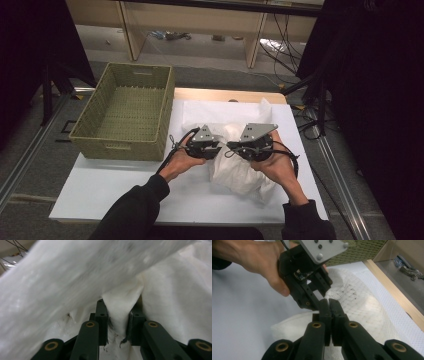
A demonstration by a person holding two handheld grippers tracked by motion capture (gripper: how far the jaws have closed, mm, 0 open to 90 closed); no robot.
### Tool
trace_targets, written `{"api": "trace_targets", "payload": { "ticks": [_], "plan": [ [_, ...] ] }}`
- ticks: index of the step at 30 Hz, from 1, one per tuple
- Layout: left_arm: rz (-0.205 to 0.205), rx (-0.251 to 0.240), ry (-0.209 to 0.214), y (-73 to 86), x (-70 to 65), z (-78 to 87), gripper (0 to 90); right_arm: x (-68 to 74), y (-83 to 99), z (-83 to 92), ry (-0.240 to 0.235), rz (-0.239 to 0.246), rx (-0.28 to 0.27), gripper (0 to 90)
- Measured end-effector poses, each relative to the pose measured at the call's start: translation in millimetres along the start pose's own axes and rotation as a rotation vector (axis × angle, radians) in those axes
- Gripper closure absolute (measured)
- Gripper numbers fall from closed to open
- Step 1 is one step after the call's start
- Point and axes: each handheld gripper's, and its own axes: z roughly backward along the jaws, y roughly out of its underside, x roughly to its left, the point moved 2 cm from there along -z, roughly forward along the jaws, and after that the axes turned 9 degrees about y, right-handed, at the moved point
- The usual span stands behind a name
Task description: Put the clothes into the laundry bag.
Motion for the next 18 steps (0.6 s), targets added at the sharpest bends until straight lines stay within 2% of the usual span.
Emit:
{"api": "trace_targets", "payload": {
  "ticks": [2,3,5,8,9,11,13,14,16,18],
  "plan": [
    [0.041,0.014,-0.034,-0.7,5.6,-6.7,73.7,0.1,0.1,-0.1,0.002,0.001,0.0,90.0],
    [0.118,0.03,-0.071,0.7,11.6,-12.4,72.9,0.2,-0.2,0.6,0.003,-0.001,-0.001,90.0],
    [0.175,0.081,-0.119,5.6,22.0,-14.4,68.6,0.3,-0.7,2.0,-0.003,-0.008,-0.002,90.0],
    [0.259,0.076,-0.156,9.1,25.3,-12.2,57.7,-2.1,0.6,1.9,0.008,0.001,-0.011,90.0],
    [0.292,0.083,-0.177,9.7,24.8,-8.3,54.7,-2.0,1.5,2.8,0.003,-0.017,-0.001,90.0],
    [0.293,0.094,-0.191,9.8,22.1,2.4,49.8,-4.1,2.7,2.9,0.009,-0.022,-0.004,90.0],
    [0.278,0.128,-0.193,11.9,18.3,13.5,49.0,-4.5,2.6,3.6,0.012,-0.028,-0.004,90.0],
    [0.276,0.145,-0.215,14.9,15.4,20.3,49.0,-4.4,2.2,3.8,0.011,-0.024,-0.005,90.0],
    [0.303,0.16,-0.213,21.8,11.5,28.9,49.7,-4.6,1.2,3.7,0.015,-0.02,-0.009,90.0],
    [0.312,0.176,-0.218,28.5,8.7,34.3,51.2,-4.2,1.1,3.6,0.013,-0.018,-0.008,90.0]
  ]
}}
